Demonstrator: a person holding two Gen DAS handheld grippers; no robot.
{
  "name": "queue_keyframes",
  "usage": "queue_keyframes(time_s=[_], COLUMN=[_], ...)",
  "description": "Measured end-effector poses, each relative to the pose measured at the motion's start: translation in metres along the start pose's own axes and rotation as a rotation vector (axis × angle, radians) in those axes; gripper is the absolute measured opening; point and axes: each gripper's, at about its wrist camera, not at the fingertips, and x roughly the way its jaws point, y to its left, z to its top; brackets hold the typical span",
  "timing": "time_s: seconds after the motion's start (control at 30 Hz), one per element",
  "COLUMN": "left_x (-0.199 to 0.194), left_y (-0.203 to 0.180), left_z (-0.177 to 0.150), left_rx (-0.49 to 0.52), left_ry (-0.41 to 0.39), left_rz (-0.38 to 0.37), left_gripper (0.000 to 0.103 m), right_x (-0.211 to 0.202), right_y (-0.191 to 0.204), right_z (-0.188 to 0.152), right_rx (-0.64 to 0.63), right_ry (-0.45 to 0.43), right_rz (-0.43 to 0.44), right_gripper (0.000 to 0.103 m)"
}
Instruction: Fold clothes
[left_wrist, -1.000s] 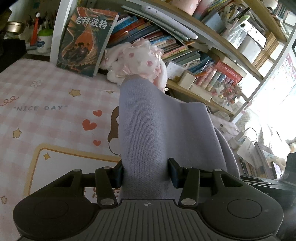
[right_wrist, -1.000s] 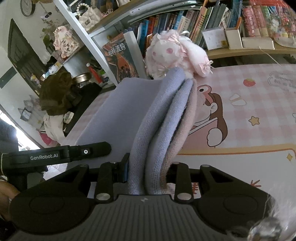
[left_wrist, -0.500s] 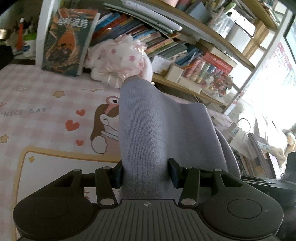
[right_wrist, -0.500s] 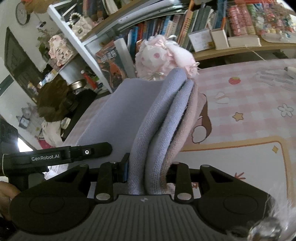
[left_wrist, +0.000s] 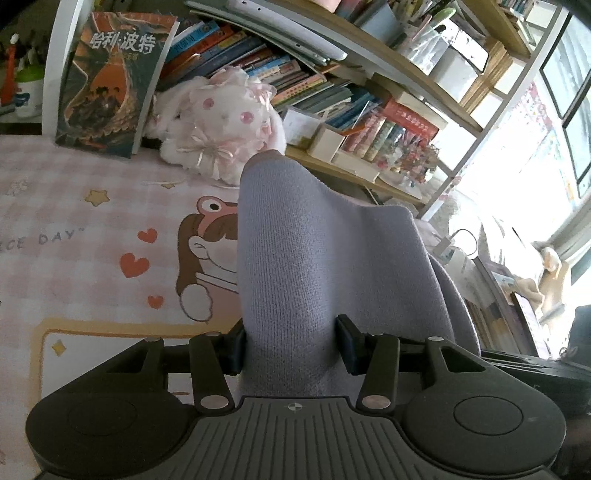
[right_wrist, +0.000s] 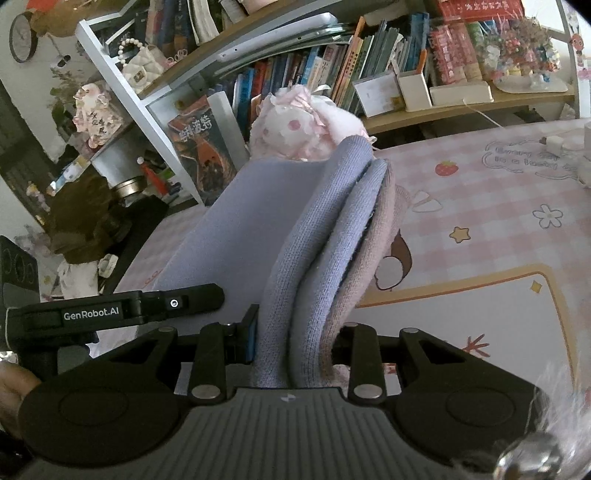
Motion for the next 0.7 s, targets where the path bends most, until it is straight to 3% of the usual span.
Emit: queue_keyframes(time_s=[0.37,0.7], left_x=[-0.026,-0.05], left_y=[0.059,0.131], left_z=[0.005,0.016], left_rx=[-0.01,-0.067], left_ry=[0.004,-0.033], left_rz=[-0.05,-0.047], left_gripper=[0.047,0.047], right_x=[0.028,0.075], right_y=[0.06,0.118], right_z=[-0.011,-0.005], right_rx=[-0.008,-0.073], right_ry=[-0.004,0.023], right_rz=[-0.05,-0.033], right_gripper=[0.029,0.029])
